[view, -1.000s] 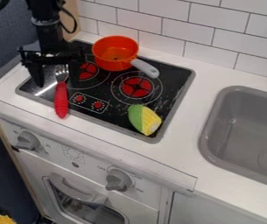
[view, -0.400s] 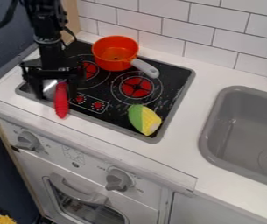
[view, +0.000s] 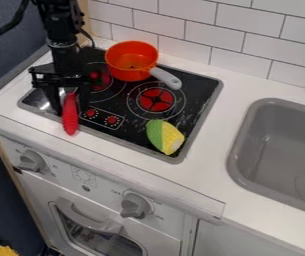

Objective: Take the red fork and put it on the left burner

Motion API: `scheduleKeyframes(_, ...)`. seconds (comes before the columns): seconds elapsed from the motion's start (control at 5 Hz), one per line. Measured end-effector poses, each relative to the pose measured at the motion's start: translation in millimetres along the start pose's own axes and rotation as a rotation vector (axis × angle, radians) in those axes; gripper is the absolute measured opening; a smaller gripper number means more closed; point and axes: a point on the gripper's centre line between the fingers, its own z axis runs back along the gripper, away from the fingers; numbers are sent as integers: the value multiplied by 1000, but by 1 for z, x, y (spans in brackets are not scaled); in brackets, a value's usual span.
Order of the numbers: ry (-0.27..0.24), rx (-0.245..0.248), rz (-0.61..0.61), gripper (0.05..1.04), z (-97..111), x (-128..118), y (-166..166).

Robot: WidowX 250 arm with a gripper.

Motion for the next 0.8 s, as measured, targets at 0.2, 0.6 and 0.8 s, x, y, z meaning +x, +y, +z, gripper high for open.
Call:
scheduleKeyframes(0.2,-17,-15,17,374,-1,3,-2)
scheduleKeyframes(0.6,20,-46,29,328,-1,-2,-1)
scheduleKeyframes(0.8,90,-102,73,328,5,-16,1)
